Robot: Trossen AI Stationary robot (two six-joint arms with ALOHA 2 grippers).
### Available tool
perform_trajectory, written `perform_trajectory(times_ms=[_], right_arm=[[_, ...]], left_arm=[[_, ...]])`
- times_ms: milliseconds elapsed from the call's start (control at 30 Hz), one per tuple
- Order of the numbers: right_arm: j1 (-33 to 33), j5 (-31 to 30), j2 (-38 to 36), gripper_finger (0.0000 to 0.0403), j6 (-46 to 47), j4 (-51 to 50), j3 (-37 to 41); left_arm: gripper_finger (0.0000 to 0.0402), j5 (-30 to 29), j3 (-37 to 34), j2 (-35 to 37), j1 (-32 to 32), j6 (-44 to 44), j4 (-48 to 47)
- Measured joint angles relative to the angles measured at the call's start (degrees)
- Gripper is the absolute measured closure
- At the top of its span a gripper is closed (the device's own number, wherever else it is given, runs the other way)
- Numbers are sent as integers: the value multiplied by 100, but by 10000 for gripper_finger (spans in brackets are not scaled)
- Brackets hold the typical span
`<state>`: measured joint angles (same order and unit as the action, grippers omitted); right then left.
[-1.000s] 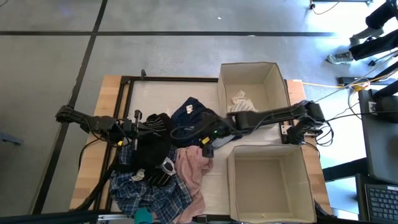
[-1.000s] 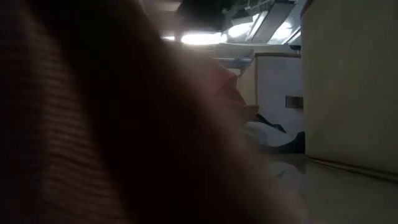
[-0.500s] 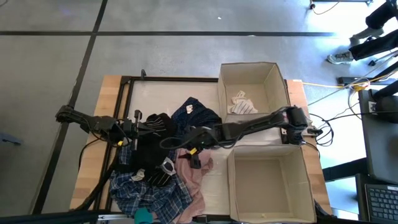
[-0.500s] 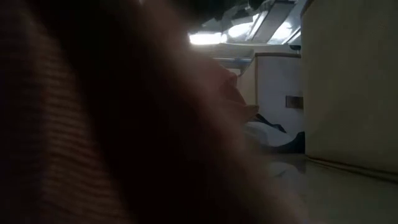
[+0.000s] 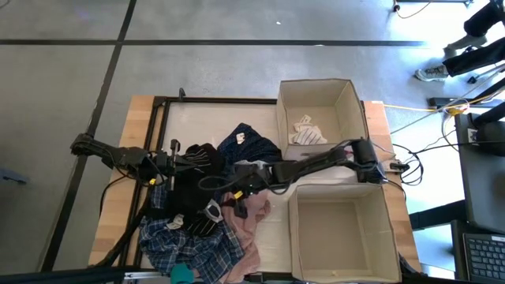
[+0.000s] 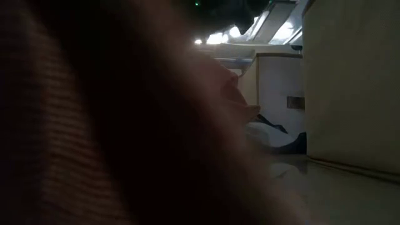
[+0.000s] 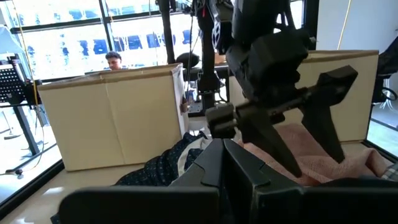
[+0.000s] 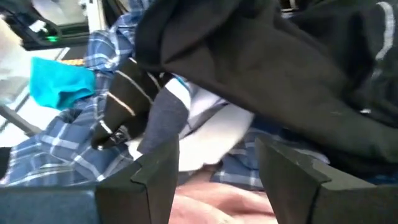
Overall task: Sort clothes
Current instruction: Put the white striped sock into the top laundry organizer
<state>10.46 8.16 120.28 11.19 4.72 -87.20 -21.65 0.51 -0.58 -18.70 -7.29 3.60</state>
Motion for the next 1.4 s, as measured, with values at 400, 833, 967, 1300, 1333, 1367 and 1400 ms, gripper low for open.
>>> perform_trajectory(times_ms=[400,833,967,1300,1333,1367,1400], right_arm=[[243,125,282,194,63,792,7],[293,-406,582,194,192,1015,-98],[307,-459,596,211,160,1109,-105],[304,-459,598,383,-319,987,-105],[304,-459,598,391,-382,959,-105],[304,-459,585,392,-418,914,-105],[304,-461,567,389,-437,865,-105]], left_arm=[[400,0,1,0,0,-2,-2],[400,0,1,1,0,-8,0],[400,0,0,4,0,-2,-2],[400,0,0,4,0,0,-2],[400,0,1,4,-2,0,0],[400,0,0,4,0,0,-2],[400,0,0,2,-1,0,-2]])
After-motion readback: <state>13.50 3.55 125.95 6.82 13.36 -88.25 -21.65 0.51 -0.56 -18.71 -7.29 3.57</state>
